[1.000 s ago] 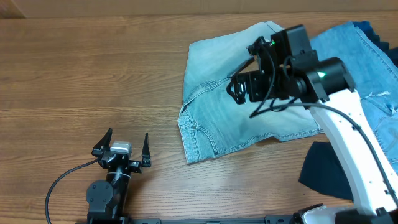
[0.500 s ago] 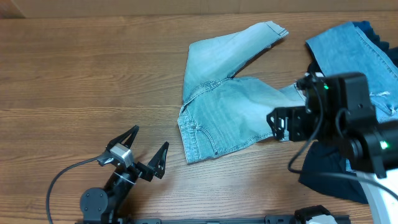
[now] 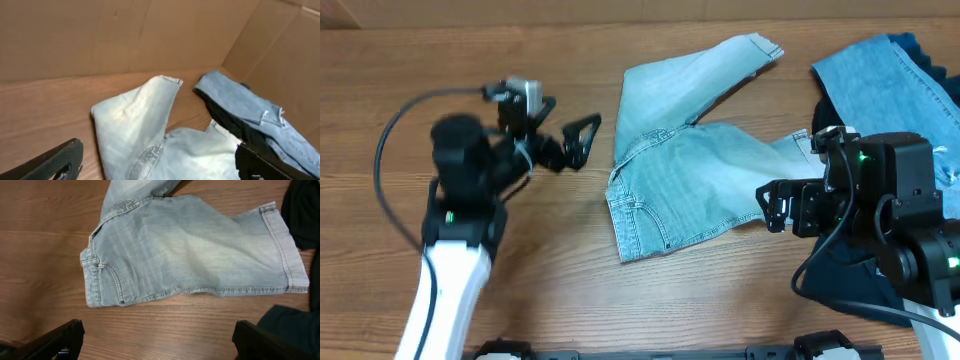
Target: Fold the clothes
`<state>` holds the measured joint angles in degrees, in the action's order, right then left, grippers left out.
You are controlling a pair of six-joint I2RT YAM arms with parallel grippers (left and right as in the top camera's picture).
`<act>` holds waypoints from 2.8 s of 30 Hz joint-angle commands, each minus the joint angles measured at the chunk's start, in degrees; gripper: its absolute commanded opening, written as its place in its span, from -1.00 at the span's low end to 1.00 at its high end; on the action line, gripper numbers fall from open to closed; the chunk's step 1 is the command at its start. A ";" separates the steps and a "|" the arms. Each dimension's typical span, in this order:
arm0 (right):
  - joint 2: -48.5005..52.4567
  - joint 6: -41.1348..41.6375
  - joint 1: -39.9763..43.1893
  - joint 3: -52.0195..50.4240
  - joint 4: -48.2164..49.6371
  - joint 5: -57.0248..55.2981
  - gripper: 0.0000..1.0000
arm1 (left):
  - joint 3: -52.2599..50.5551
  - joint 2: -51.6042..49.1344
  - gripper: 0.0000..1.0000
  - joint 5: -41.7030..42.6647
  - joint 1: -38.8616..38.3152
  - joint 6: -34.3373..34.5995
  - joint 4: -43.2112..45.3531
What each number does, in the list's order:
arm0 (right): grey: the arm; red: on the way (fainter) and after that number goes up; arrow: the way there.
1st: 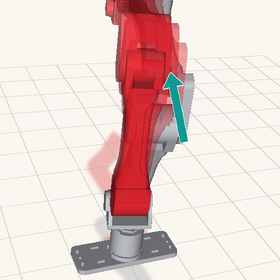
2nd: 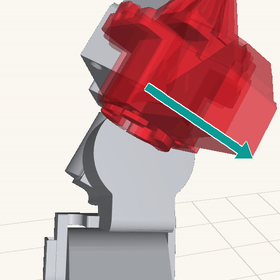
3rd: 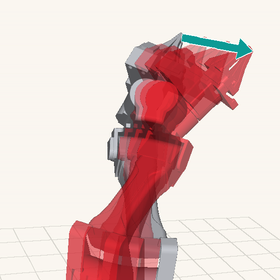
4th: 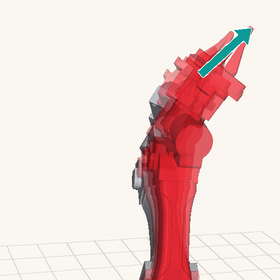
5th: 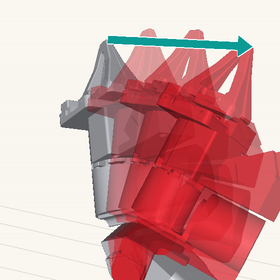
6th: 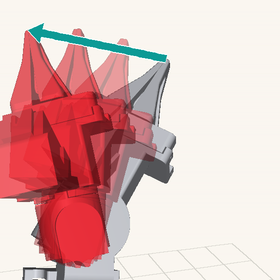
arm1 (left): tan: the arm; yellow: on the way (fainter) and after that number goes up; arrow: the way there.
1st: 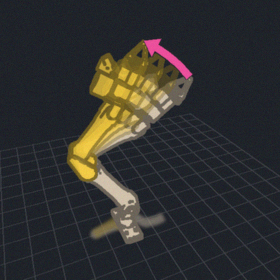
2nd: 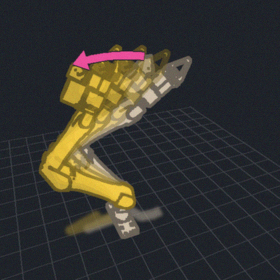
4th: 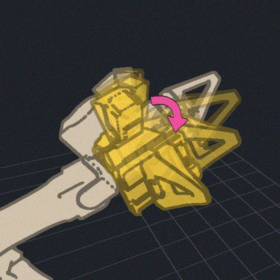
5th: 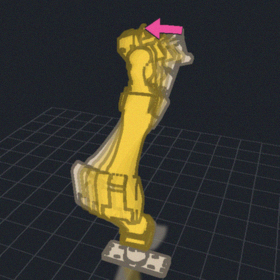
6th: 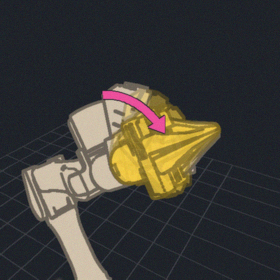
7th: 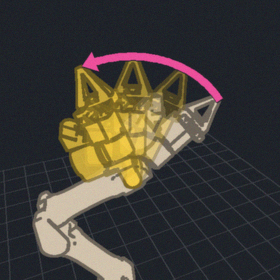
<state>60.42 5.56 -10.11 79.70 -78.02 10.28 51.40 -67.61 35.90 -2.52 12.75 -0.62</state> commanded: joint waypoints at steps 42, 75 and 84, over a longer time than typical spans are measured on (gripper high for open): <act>-0.24 0.26 0.28 -0.09 4.28 -0.20 1.00 | 12.81 -54.40 0.80 10.84 -8.96 16.65 19.74; 0.39 0.26 0.28 -0.26 7.43 -0.22 1.00 | 59.93 -45.79 1.00 -32.22 -2.69 -12.52 -55.17; 20.59 0.31 0.28 -0.70 15.96 0.46 -0.92 | 44.98 -45.64 0.77 -25.68 -2.80 -9.90 -58.97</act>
<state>74.43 5.96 -10.11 79.48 -64.55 10.31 102.13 -113.60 6.35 -5.56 1.15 -61.54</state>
